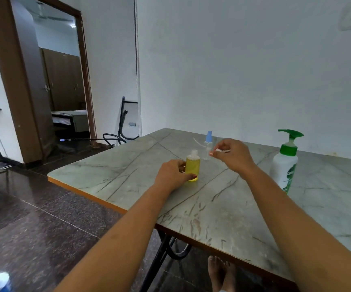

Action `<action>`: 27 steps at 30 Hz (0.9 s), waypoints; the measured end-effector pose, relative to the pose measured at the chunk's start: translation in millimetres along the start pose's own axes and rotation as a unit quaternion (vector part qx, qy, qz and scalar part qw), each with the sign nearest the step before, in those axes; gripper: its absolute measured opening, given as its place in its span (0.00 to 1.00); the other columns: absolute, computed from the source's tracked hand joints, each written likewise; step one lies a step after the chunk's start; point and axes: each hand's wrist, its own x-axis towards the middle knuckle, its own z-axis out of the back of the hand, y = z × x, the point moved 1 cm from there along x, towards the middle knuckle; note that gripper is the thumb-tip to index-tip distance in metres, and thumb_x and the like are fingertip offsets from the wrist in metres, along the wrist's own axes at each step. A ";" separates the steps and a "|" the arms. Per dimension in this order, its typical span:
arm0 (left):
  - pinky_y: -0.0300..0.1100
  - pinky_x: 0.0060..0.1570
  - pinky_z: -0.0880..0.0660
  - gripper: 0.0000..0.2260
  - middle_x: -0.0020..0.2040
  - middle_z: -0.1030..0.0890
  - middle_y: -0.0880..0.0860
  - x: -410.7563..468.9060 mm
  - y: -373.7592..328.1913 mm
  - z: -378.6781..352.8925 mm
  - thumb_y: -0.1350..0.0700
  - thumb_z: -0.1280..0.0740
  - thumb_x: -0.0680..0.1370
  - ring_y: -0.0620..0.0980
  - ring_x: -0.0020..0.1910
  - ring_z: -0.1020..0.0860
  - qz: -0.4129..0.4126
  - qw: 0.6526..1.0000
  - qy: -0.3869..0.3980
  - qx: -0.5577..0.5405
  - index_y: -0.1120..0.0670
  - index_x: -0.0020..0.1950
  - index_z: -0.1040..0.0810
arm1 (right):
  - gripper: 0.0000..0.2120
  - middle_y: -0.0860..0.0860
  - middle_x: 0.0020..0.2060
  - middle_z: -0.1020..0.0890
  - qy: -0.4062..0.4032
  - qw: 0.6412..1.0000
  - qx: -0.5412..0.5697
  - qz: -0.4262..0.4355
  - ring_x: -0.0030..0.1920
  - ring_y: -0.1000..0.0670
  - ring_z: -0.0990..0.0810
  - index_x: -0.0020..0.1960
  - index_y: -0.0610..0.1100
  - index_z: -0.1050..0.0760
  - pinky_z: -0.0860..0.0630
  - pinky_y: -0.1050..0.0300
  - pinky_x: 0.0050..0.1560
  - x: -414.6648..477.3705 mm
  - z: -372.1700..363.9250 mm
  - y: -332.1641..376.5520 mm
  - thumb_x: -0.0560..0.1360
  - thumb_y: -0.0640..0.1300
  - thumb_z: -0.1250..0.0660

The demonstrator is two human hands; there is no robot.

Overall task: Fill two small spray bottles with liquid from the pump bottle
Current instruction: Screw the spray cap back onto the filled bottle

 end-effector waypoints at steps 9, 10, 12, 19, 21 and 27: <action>0.43 0.57 0.26 0.30 0.62 0.22 0.52 -0.6 3.9 -4.8 0.48 0.26 0.70 0.48 0.55 0.21 -0.014 1.000 -0.013 -0.005 0.50 0.70 0.32 | 0.17 0.49 0.50 0.23 -0.117 0.975 -0.064 0.179 0.50 0.53 0.26 0.59 0.44 0.21 0.31 0.66 0.53 -10.7 15.6 22.6 0.73 0.31 0.32; 0.42 0.56 0.27 0.31 0.63 0.23 0.51 -0.1 4.4 -5.0 0.47 0.26 0.70 0.48 0.55 0.21 -0.016 1.000 -0.014 -0.010 0.49 0.70 0.33 | 0.18 0.49 0.48 0.23 -0.132 0.969 -0.075 0.196 0.49 0.52 0.25 0.58 0.43 0.21 0.31 0.66 0.53 -9.8 17.0 24.7 0.72 0.29 0.33; 0.42 0.55 0.27 0.32 0.64 0.23 0.51 -1.6 4.4 -5.6 0.47 0.26 0.70 0.48 0.55 0.21 -0.024 1.000 -0.011 -0.007 0.46 0.71 0.35 | 0.15 0.46 0.47 0.20 -0.129 0.965 -0.112 0.197 0.49 0.49 0.22 0.54 0.41 0.20 0.29 0.64 0.51 -4.9 21.0 26.1 0.72 0.27 0.36; 0.46 0.65 0.31 0.44 0.71 0.33 0.53 2.0 6.2 -11.0 0.50 0.29 0.73 0.55 0.66 0.29 0.010 1.000 -0.012 0.007 0.54 0.77 0.56 | 0.14 0.48 0.56 0.26 -0.127 0.966 -0.143 0.176 0.48 0.47 0.24 0.62 0.52 0.30 0.25 0.53 0.41 -57.6 -28.3 52.1 0.78 0.42 0.41; 0.29 0.53 0.29 0.26 0.72 0.33 0.55 -3.9 11.3 -16.8 0.57 0.40 0.81 0.54 0.68 0.31 0.006 0.999 0.012 0.042 0.60 0.75 0.46 | 0.11 0.51 0.54 0.26 -0.034 0.946 -0.163 0.276 0.45 0.52 0.26 0.59 0.53 0.32 0.27 0.55 0.38 -97.1 -52.6 62.8 0.78 0.51 0.43; 0.48 0.68 0.34 0.32 0.72 0.32 0.53 2.2 1.8 -7.8 0.56 0.37 0.78 0.55 0.66 0.29 0.034 0.998 0.022 -0.047 0.52 0.77 0.50 | 0.17 0.56 0.59 0.27 0.136 0.940 -0.207 0.232 0.53 0.52 0.25 0.64 0.55 0.39 0.25 0.50 0.49 -114.6 -53.3 32.7 0.78 0.58 0.43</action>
